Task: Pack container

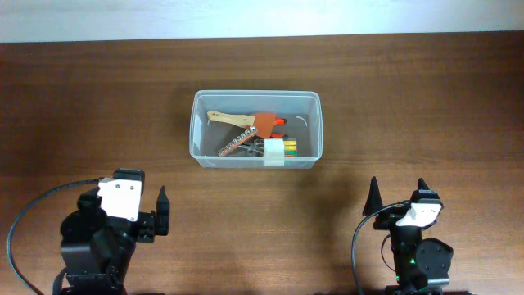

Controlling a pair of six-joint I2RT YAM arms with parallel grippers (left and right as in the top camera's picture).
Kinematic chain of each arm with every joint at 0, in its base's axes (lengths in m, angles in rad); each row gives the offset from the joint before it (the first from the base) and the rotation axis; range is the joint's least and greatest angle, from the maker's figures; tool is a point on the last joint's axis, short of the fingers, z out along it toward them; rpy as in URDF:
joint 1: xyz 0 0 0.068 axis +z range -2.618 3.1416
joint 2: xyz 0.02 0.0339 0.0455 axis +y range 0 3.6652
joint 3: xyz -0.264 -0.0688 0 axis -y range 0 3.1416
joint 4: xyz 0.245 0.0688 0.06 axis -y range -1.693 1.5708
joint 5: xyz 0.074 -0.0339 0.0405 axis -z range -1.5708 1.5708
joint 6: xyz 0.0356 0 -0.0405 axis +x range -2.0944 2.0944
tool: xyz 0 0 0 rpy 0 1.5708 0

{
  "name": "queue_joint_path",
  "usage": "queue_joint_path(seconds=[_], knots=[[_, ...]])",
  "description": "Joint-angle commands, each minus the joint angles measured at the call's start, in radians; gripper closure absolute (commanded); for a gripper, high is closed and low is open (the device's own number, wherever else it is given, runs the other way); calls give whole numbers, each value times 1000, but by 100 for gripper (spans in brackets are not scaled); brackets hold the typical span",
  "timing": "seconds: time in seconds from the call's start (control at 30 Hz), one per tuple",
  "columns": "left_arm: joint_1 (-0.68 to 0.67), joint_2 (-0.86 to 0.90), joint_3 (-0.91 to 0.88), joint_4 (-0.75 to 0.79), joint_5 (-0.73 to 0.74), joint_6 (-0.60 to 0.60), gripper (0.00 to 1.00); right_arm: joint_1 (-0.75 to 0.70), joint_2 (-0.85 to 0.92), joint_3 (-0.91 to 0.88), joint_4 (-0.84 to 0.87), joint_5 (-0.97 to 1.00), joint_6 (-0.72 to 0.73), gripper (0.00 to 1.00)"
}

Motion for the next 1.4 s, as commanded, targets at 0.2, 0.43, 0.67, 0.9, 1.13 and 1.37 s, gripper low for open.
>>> queue_joint_path(seconds=[0.2,0.43,0.67,0.9,1.13,1.37], knots=[[-7,-46,-6,-6,11,-2,1,-6,-11,-9,0,23,8,2],[-116,-251,-89,-7,187,-2,1,-6,-11,-9,0,23,8,1],[-122,-424,-329,214,139,-2,1,-6,-11,-9,-1,23,8,1],[-122,-500,-572,569,124,-2,1,-6,-11,-9,0,23,8,2],[-107,-534,-766,869,122,-2,1,-6,-11,-9,0,23,8,2],[-100,-534,-793,749,19,-129,1,-6,-11,-9,-1,23,8,1]])
